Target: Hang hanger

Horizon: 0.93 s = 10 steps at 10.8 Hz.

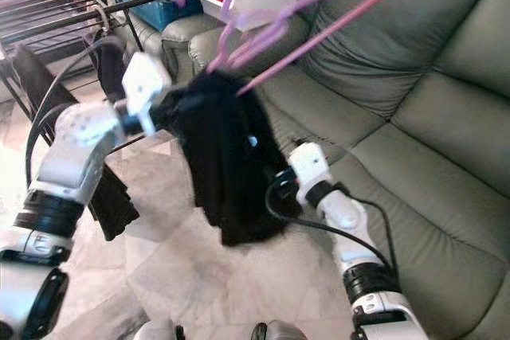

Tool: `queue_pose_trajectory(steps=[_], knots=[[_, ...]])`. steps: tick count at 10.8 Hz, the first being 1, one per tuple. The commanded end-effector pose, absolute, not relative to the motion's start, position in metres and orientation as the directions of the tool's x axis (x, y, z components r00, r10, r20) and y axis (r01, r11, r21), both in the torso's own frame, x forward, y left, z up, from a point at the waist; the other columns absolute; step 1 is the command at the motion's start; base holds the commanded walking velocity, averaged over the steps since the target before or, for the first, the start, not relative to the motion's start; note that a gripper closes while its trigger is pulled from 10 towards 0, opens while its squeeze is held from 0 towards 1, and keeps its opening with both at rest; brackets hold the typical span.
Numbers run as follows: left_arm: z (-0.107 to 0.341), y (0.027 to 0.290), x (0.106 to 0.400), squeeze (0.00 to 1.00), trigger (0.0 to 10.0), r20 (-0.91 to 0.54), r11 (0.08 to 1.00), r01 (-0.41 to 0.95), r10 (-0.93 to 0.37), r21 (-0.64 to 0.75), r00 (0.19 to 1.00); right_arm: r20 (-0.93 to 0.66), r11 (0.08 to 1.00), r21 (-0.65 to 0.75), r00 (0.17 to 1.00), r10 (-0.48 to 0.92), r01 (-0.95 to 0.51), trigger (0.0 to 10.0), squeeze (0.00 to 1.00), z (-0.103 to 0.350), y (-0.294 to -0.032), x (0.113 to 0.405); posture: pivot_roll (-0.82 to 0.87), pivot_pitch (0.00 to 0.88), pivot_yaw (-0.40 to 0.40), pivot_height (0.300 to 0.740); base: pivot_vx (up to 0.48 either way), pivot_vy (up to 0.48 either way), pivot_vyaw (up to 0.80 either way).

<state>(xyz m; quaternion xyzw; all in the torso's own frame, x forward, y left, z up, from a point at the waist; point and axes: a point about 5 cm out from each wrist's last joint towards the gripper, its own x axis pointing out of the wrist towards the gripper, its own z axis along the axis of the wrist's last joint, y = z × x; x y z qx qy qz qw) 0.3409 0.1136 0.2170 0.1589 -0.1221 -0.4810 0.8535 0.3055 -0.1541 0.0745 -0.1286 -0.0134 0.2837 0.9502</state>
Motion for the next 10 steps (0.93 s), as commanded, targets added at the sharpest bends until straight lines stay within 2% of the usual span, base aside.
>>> queue_pose_trajectory(steps=[1, 2, 4, 5, 6, 7, 8, 9, 10], knots=[[0.232, 0.112, 0.341, 0.0, 0.0, 0.101, 0.5, 0.765, -0.857, 0.405, 0.506, -0.104, 0.782, -0.247, 0.818, 0.566, -0.573, 10.0, 0.0, 0.069, -0.153, 0.305, -0.07, 0.0, -0.013, 0.74, 0.0, 0.0, 0.0], [0.237, 0.11, 0.34, 0.0, 0.0, 0.119, 0.506, 0.766, -0.855, 0.396, 0.504, -0.203, 0.763, -0.246, 0.802, 0.562, -0.597, 10.0, 0.0, 0.056, -0.157, 0.301, -0.07, 0.0, -0.015, 0.74, 0.0, 0.0, 0.0], [0.251, 0.106, 0.338, 0.0, 0.0, 0.147, 0.52, 0.758, -0.85, 0.394, 0.506, -0.365, 0.784, -0.223, 0.795, 0.484, -0.579, 10.0, 0.0, 0.03, -0.172, 0.292, -0.07, 0.0, -0.019, 0.74, 0.0, 0.0, 0.0], [0.256, 0.107, 0.339, 0.0, 0.0, 0.164, 0.533, 0.749, -0.842, 0.392, 0.514, -0.406, 0.824, -0.192, 0.807, 0.428, -0.533, 7.0, 0.0, 0.023, -0.182, 0.29, -0.07, 0.0, -0.023, 0.74, 0.0, 0.0, 0.0], [0.263, 0.109, 0.34, 0.0, 0.0, 0.183, 0.558, 0.738, -0.827, 0.38, 0.532, -0.473, 0.858, -0.212, 0.817, 0.328, -0.468, 3.1, 0.0, 0.015, -0.198, 0.289, -0.07, 0.0, -0.025, 0.74, 0.0, 0.0, 0.0], [0.263, 0.11, 0.341, 0.0, 0.0, 0.18, 0.562, 0.734, -0.824, 0.382, 0.537, -0.469, 0.882, -0.227, 0.84, 0.273, -0.413, 6.4, 0.0, 0.018, -0.206, 0.292, -0.07, 0.0, -0.025, 0.74, 0.0, 0.0, 0.0], [0.26, 0.11, 0.342, 0.0, 0.0, 0.159, 0.567, 0.723, -0.817, 0.396, 0.554, -0.361, 0.904, -0.247, 0.899, 0.248, -0.348, 6.7, 0.0, 0.034, -0.209, 0.302, -0.07, 0.0, -0.026, 0.74, 0.0, 0.0, 0.0], [0.257, 0.11, 0.342, 0.0, 0.0, 0.141, 0.561, 0.72, -0.818, 0.408, 0.557, -0.296, 0.919, -0.223, 0.921, 0.255, -0.326, 10.0, 0.0, 0.043, -0.207, 0.307, -0.07, 0.0, -0.026, 0.74, 0.0, 0.0, 0.0], [0.24, 0.109, 0.342, 0.0, 0.0, 0.102, 0.563, 0.723, -0.811, 0.401, 0.576, -0.055, 0.9, -0.184, 0.918, 0.392, -0.395, 10.0, 0.0, 0.078, -0.187, 0.318, -0.07, 0.0, -0.025, 0.74, 0.0, 0.0, 0.0]])
